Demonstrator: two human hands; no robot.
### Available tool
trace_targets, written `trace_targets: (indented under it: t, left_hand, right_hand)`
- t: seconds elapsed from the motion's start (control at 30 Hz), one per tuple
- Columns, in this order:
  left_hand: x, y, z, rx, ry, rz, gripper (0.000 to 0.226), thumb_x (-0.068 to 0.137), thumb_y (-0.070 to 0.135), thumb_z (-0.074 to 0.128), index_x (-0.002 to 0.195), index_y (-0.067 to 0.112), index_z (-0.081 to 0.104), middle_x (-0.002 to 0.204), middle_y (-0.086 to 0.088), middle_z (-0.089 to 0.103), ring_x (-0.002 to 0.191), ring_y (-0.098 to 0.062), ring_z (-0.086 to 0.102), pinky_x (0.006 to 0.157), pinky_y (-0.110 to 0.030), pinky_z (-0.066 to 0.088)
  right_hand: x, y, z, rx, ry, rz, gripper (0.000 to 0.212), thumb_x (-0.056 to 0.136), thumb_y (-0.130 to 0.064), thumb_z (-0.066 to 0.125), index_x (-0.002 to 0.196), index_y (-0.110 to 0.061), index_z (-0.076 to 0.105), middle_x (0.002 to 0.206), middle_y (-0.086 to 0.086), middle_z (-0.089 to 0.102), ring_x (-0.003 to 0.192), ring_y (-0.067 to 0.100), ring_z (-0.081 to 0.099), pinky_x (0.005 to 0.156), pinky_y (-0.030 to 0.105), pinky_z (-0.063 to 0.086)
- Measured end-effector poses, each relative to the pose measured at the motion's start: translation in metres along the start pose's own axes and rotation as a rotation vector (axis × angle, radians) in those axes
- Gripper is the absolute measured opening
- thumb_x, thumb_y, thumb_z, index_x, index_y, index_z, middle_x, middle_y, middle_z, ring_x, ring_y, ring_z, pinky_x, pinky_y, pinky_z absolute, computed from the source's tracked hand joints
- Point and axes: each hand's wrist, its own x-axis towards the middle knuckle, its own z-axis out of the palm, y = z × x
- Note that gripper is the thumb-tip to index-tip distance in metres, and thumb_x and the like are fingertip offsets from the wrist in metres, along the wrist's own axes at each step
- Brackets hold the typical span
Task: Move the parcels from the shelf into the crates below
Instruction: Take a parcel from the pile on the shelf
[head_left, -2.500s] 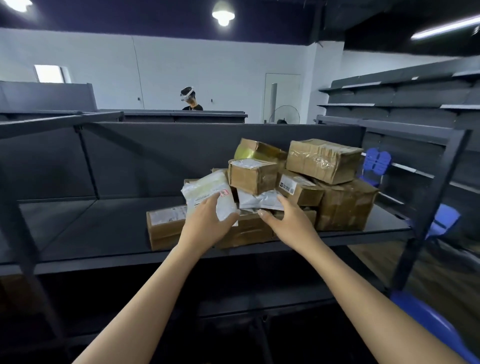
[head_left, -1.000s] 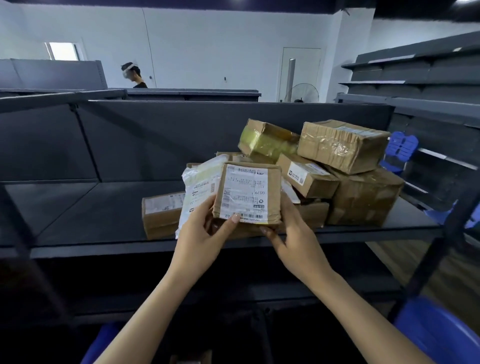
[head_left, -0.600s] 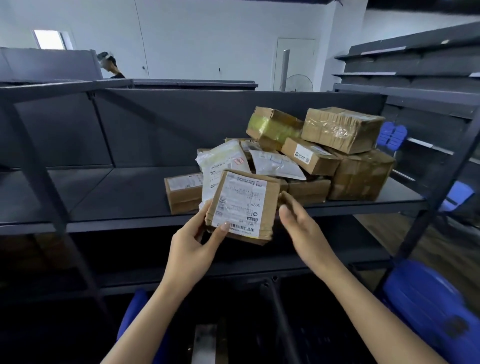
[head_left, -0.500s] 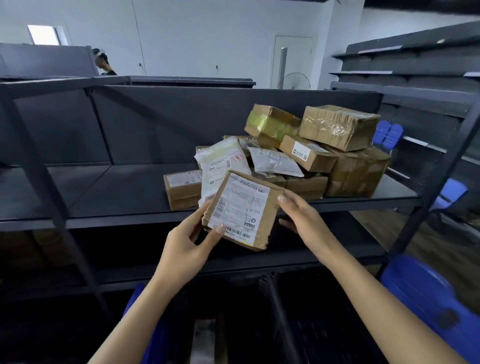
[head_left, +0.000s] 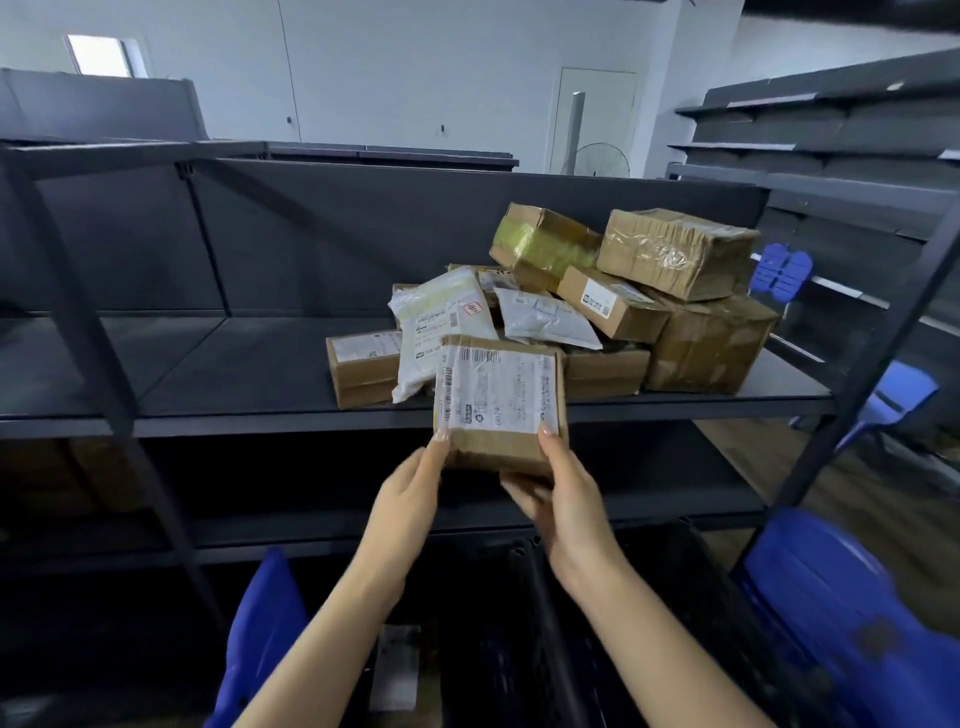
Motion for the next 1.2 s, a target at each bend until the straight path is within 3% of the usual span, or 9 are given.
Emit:
trace_targets:
  t: [0.07, 0.17, 0.27, 0.43, 0.63, 0.73, 0.83, 0.93, 1.2]
  left_hand:
    - [0.001, 0.001, 0.008, -0.079, -0.035, 0.031, 0.024, 0.084, 0.059, 0.05, 0.082, 0.048, 0.072, 0.091, 0.027, 0.072, 0.085, 0.012, 0.065, 0.081, -0.02, 0.044]
    - [0.008, 0.008, 0.006, -0.081, -0.038, 0.091, 0.024, 0.082, 0.047, 0.063, 0.097, 0.031, 0.072, 0.099, 0.014, 0.074, 0.096, -0.001, 0.067, 0.087, -0.026, 0.049]
    - [0.018, 0.016, -0.005, -0.054, -0.039, 0.091, 0.021, 0.082, 0.03, 0.069, 0.1, 0.022, 0.071, 0.1, 0.009, 0.075, 0.101, -0.009, 0.068, 0.092, -0.026, 0.049]
    - [0.037, 0.028, -0.027, -0.044, -0.105, 0.08, 0.02, 0.087, 0.019, 0.065, 0.105, 0.015, 0.071, 0.108, 0.001, 0.074, 0.108, -0.016, 0.066, 0.105, -0.038, 0.044]
    - [0.046, 0.026, -0.023, -0.038, -0.128, 0.113, 0.026, 0.088, 0.028, 0.063, 0.113, 0.024, 0.068, 0.11, 0.006, 0.073, 0.106, -0.011, 0.067, 0.096, -0.032, 0.048]
    - [0.038, 0.01, -0.011, -0.019, -0.094, 0.115, 0.03, 0.084, 0.039, 0.065, 0.112, 0.031, 0.066, 0.106, 0.011, 0.073, 0.099, -0.007, 0.069, 0.077, -0.018, 0.054]
    - [0.026, -0.013, -0.004, -0.039, -0.032, 0.044, 0.048, 0.071, 0.045, 0.073, 0.111, 0.021, 0.062, 0.106, 0.007, 0.073, 0.096, -0.01, 0.07, 0.078, -0.025, 0.054]
    - [0.016, -0.035, 0.0, -0.043, 0.002, -0.037, 0.044, 0.072, 0.04, 0.074, 0.109, 0.02, 0.062, 0.104, 0.006, 0.074, 0.092, -0.008, 0.071, 0.074, -0.023, 0.055]
    - [0.008, -0.055, 0.024, 0.002, -0.112, -0.028, 0.024, 0.09, 0.027, 0.061, 0.113, 0.037, 0.062, 0.108, 0.012, 0.072, 0.102, -0.007, 0.068, 0.093, -0.031, 0.051]
  right_hand:
    - [-0.005, 0.009, 0.001, 0.018, -0.003, 0.032, 0.044, 0.079, -0.045, 0.067, 0.116, -0.022, 0.063, 0.111, 0.003, 0.071, 0.102, 0.018, 0.067, 0.081, 0.027, 0.057]
    - [-0.007, 0.012, -0.006, -0.149, -0.063, 0.103, 0.043, 0.081, -0.05, 0.066, 0.117, -0.028, 0.059, 0.112, -0.003, 0.069, 0.101, 0.012, 0.067, 0.081, 0.027, 0.056]
    - [0.003, 0.0, -0.02, -0.362, -0.099, 0.066, 0.045, 0.079, -0.05, 0.067, 0.118, -0.028, 0.058, 0.116, -0.006, 0.069, 0.107, 0.008, 0.064, 0.097, 0.033, 0.049]
    - [0.022, -0.039, -0.034, -0.666, -0.152, -0.141, 0.109, 0.053, -0.073, 0.071, 0.146, -0.035, 0.03, 0.135, -0.021, 0.047, 0.124, -0.003, 0.044, 0.106, 0.027, 0.036]
    - [0.024, -0.032, -0.037, -0.821, -0.219, -0.248, 0.043, 0.081, -0.056, 0.061, 0.122, -0.043, 0.059, 0.093, -0.037, 0.067, 0.093, -0.016, 0.061, 0.075, 0.002, 0.045]
    - [0.02, -0.015, -0.037, -0.791, -0.144, -0.275, 0.037, 0.088, -0.048, 0.059, 0.122, -0.036, 0.061, 0.082, -0.042, 0.064, 0.088, -0.02, 0.059, 0.067, -0.003, 0.04]
    - [0.021, 0.002, -0.041, -0.779, -0.097, -0.254, 0.034, 0.091, -0.043, 0.057, 0.122, -0.032, 0.063, 0.082, -0.038, 0.066, 0.089, -0.017, 0.061, 0.067, -0.001, 0.042]
    - [0.019, 0.017, -0.049, -0.774, -0.051, -0.24, 0.031, 0.093, -0.038, 0.056, 0.121, -0.028, 0.064, 0.077, -0.039, 0.065, 0.088, -0.018, 0.06, 0.066, -0.001, 0.043]
    - [0.011, 0.029, -0.068, -0.837, -0.016, -0.194, 0.039, 0.091, -0.045, 0.056, 0.126, -0.028, 0.061, 0.091, -0.024, 0.068, 0.086, -0.021, 0.058, 0.066, -0.002, 0.04]
